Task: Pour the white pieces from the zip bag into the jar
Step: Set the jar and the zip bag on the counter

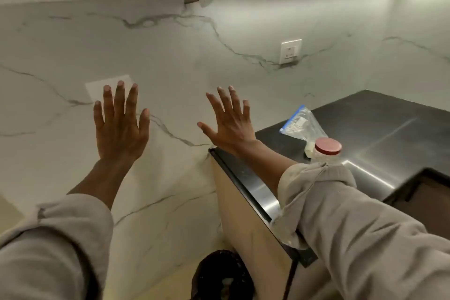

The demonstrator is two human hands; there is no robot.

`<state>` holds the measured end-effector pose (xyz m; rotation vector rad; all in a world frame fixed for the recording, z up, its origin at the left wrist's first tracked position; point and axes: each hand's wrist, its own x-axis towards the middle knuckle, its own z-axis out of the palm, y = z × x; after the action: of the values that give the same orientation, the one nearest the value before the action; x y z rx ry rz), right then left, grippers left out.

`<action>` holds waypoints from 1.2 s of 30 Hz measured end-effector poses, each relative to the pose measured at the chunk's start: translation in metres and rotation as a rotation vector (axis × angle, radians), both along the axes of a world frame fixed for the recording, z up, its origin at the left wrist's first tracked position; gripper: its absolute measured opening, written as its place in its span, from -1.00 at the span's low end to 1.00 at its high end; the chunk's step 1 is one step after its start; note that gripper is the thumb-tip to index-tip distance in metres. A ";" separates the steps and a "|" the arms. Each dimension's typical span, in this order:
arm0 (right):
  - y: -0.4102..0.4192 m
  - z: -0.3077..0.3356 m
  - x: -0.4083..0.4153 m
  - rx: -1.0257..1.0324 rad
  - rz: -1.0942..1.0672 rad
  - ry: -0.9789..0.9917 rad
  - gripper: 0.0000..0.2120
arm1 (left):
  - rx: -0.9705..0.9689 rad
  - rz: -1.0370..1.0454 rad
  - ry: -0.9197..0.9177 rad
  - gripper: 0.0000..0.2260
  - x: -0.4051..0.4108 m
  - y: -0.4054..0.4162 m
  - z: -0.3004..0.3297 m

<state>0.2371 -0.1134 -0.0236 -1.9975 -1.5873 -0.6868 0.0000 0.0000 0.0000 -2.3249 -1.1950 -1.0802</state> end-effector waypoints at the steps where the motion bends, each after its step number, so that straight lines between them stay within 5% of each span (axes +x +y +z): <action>1: -0.007 -0.001 0.006 -0.018 -0.019 0.000 -0.23 | -0.004 -0.008 0.014 -0.45 0.008 -0.003 -0.001; 19: -0.185 -0.070 0.140 -0.106 -0.527 0.114 -0.25 | -0.011 -0.463 0.201 -0.45 0.225 -0.087 -0.058; 36: -0.212 -0.095 0.238 -0.140 -0.507 0.156 -0.22 | -0.068 -0.474 0.229 -0.46 0.333 -0.118 -0.089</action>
<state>0.4749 -0.3254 -0.1190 -2.5229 -1.0665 -0.5909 0.3335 -0.1176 -0.0893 -2.7760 -0.6202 -0.8795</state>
